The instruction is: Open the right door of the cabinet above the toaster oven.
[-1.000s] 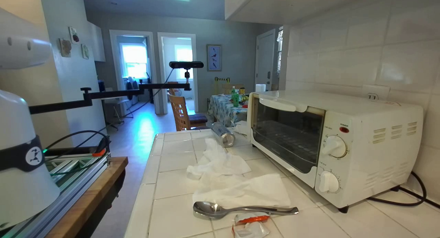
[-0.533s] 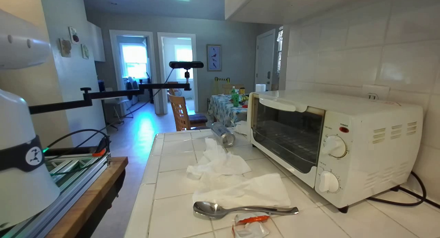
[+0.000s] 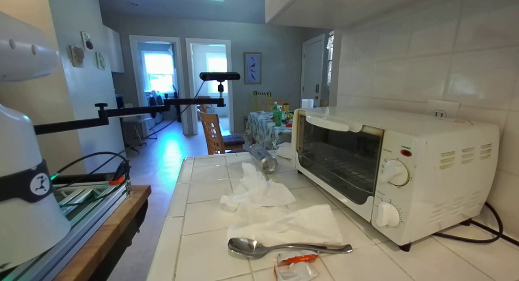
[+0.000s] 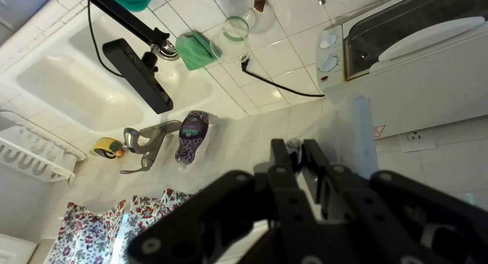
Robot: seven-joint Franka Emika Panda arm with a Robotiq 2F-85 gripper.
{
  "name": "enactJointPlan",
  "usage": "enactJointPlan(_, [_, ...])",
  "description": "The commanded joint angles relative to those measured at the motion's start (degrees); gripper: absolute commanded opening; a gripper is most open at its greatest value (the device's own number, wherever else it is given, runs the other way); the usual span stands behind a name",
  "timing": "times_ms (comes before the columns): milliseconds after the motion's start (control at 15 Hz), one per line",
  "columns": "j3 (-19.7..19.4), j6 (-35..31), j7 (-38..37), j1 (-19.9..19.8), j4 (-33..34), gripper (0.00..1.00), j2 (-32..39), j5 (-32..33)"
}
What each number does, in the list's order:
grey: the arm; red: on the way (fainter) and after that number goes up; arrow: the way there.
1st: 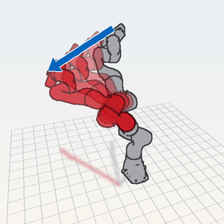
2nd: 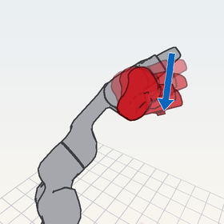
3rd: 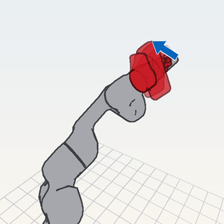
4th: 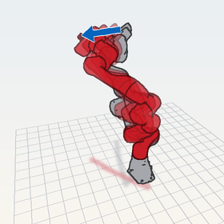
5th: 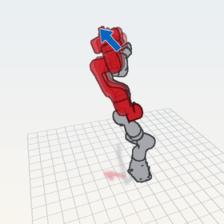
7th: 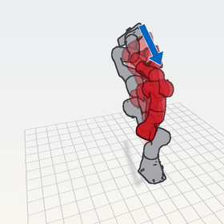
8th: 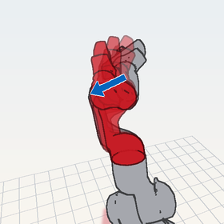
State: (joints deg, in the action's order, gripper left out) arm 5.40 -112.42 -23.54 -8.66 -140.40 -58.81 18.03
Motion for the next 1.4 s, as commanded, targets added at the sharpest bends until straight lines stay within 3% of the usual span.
enactJointPlan(0, [-2.54, -0.14, 6.34, -0.24, -0.96, 0.08, -1.48, 0.59])
enactJointPlan(1000, [-9.51, 0.60, 19.68, -0.09, -0.73, 0.04, -3.53, 0.43])
enactJointPlan(1133, [-9.86, 1.50, 20.73, -0.43, -0.49, 0.22, -4.06, 0.61])
enactJointPlan(1200, [-10.04, 2.08, 21.14, -0.57, -0.27, 0.40, -4.47, 0.54])
enactJointPlan(1333, [-10.57, 2.60, 21.79, -0.99, -0.17, 0.45, -5.12, 0.64])
